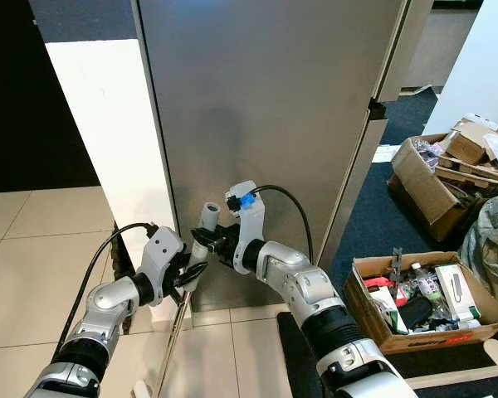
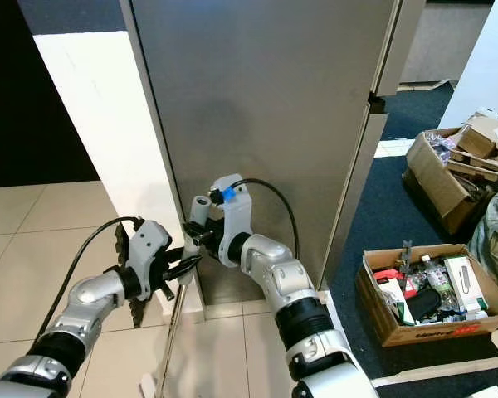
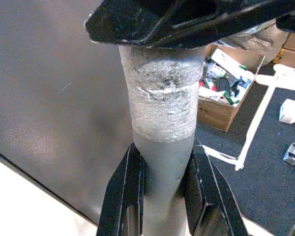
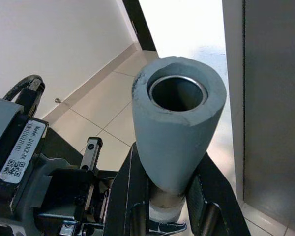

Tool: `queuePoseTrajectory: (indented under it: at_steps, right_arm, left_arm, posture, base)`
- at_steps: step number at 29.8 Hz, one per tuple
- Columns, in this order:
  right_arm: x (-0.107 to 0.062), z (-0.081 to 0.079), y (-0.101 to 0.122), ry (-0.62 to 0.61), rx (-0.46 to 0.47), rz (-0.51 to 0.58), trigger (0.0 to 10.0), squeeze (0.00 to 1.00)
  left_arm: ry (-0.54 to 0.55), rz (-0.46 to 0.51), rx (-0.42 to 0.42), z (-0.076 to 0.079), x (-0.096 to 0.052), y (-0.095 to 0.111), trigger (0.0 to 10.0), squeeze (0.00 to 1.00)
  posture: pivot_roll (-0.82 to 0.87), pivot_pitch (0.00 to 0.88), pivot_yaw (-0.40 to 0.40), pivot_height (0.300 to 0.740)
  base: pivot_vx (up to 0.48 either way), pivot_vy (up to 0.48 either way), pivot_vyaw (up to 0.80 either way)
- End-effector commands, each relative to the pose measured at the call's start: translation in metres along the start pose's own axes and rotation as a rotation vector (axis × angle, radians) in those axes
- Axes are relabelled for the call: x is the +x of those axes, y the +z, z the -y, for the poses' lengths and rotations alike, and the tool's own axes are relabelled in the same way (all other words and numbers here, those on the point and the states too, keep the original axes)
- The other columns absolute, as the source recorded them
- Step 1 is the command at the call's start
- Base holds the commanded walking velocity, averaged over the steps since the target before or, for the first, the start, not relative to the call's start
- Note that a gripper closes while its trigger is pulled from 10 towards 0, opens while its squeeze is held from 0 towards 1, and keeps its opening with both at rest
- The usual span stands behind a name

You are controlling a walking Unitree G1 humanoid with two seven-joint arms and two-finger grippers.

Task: Sweep floor

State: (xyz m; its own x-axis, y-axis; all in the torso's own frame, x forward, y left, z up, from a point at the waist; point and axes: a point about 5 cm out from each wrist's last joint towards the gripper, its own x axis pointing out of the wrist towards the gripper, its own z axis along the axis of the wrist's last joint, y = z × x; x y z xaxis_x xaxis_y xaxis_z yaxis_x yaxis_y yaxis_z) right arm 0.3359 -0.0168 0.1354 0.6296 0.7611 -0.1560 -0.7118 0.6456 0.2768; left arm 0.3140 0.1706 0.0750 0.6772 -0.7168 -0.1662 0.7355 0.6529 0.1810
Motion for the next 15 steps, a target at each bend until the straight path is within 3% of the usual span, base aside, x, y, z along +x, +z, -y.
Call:
queuePoseTrajectory:
  at_steps: [1, 9, 10, 11, 12, 13, 14, 15]
  right_arm:
    - [0.007, -0.006, 0.006, -0.002, 0.006, 0.007, 0.0, 0.0]
    - [0.005, -0.001, 0.007, -0.038, 0.003, 0.034, 0.0, 0.0]
    - [0.004, 0.001, 0.008, -0.054, 0.001, 0.045, 0.0, 0.0]
    - [0.004, 0.001, 0.008, -0.054, 0.001, 0.045, 0.0, 0.0]
    - [0.003, 0.004, 0.009, -0.076, -0.003, 0.053, 0.0, 0.0]
    - [0.003, 0.004, 0.009, -0.076, -0.003, 0.053, 0.0, 0.0]
    - [0.001, 0.009, 0.009, -0.108, -0.012, 0.062, 0.0, 0.0]
    - [0.0, 0.012, 0.01, -0.129, -0.018, 0.068, 0.0, 0.0]
  left_arm:
    - [-0.055, 0.013, 0.063, 0.004, 0.004, 0.005, 0.0, 0.0]
    - [-0.021, -0.005, 0.057, 0.002, 0.002, 0.001, 0.0, 0.0]
    - [0.016, -0.005, 0.042, -0.001, 0.002, 0.001, 2.9, 1.0]
    - [0.016, -0.005, 0.042, -0.001, 0.002, 0.001, 2.9, 1.0]
    - [0.057, -0.006, 0.026, -0.005, 0.001, 0.0, 7.0, 1.0]
    - [0.057, -0.006, 0.026, -0.005, 0.001, 0.0, 7.0, 1.0]
    - [0.097, -0.006, 0.001, -0.008, 0.0, -0.001, 10.0, 1.0]
    - [0.121, -0.006, -0.016, -0.01, -0.001, -0.002, 10.0, 1.0]
  posture:
    - [0.01, 0.0, 0.0, 0.74]
    - [0.01, 0.0, 0.006, 0.74]
    - [0.01, 0.0, 0.01, 0.74]
    - [0.01, 0.0, 0.01, 0.74]
    - [0.01, 0.0, 0.014, 0.74]
    - [0.01, 0.0, 0.014, 0.74]
    - [0.01, 0.0, 0.014, 0.74]
    - [0.01, 0.0, 0.014, 0.74]
  base:
    - [0.0, 0.0, 0.0]
    - [0.0, 0.0, 0.0]
    - [0.0, 0.0, 0.0]
    - [0.0, 0.0, 0.0]
    - [0.0, 0.0, 0.0]
    - [0.0, 0.0, 0.0]
    - [0.0, 0.0, 0.0]
    - [0.0, 0.0, 0.0]
